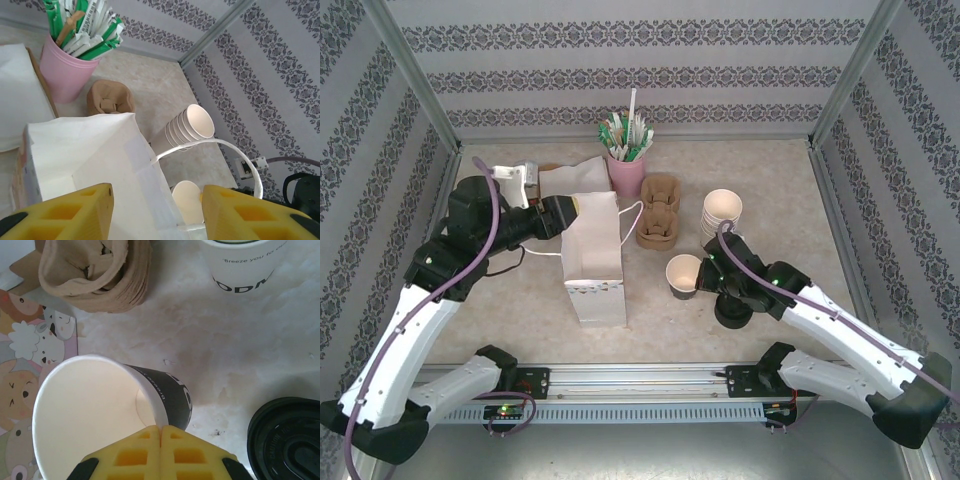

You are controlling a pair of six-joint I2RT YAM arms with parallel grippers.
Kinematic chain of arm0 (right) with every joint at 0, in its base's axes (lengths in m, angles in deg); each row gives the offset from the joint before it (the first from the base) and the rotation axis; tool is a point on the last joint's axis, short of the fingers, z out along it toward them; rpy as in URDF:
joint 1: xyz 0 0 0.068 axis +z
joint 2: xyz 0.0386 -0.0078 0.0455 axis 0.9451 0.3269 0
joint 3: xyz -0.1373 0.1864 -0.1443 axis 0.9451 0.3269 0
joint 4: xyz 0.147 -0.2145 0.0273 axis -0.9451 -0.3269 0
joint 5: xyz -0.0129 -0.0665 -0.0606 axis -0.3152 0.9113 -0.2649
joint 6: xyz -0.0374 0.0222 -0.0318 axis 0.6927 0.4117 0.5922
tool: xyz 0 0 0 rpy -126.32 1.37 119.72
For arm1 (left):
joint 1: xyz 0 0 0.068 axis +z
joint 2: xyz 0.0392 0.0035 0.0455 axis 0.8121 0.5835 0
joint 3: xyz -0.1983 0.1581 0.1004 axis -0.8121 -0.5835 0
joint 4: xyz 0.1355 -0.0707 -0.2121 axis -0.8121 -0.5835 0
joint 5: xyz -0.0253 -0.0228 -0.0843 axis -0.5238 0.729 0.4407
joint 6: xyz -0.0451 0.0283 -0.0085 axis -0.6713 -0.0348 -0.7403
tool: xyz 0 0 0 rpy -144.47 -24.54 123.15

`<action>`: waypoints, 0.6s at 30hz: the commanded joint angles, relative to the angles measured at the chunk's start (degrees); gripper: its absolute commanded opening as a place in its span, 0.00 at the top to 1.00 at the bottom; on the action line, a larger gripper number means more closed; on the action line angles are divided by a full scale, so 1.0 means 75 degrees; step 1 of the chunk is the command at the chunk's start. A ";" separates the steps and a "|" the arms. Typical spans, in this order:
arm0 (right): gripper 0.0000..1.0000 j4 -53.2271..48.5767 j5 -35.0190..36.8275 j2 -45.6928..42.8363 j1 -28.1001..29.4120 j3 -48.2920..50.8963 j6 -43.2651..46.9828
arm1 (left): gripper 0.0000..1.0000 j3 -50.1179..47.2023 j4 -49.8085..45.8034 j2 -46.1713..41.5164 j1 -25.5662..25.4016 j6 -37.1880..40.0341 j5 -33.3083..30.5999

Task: Pack the takeout coffee

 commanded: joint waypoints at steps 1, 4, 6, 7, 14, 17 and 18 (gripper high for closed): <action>1.00 0.0749 0.0382 0.0018 0.0081 0.0212 0.0043 | 0.49 0.0014 -0.0107 -0.0296 -0.0081 0.0025 -0.0360; 1.00 0.0883 0.0521 0.0100 0.0072 0.0381 0.0057 | 0.49 0.0006 -0.0161 -0.0374 -0.0088 -0.0014 -0.0428; 1.00 0.0884 0.0624 0.0150 0.0028 0.0469 0.0058 | 0.48 0.0018 -0.0293 -0.0389 -0.0085 -0.0024 -0.0535; 1.00 0.0871 0.0637 0.0171 -0.0017 0.0499 0.0056 | 0.47 0.0014 -0.0364 -0.0399 -0.0079 -0.0024 -0.0570; 1.00 0.0957 0.0427 0.0175 -0.0507 0.0791 -0.0025 | 0.47 -0.0084 -0.0800 -0.0716 -0.0080 0.0011 -0.1173; 1.00 0.0974 0.0280 0.0278 -0.0644 0.0842 0.0040 | 0.47 -0.0183 -0.0980 -0.0931 -0.0086 -0.0012 -0.1463; 1.00 0.0966 0.0260 0.0299 -0.0669 0.0842 0.0056 | 0.47 -0.0212 -0.1032 -0.1011 -0.0082 -0.0033 -0.1537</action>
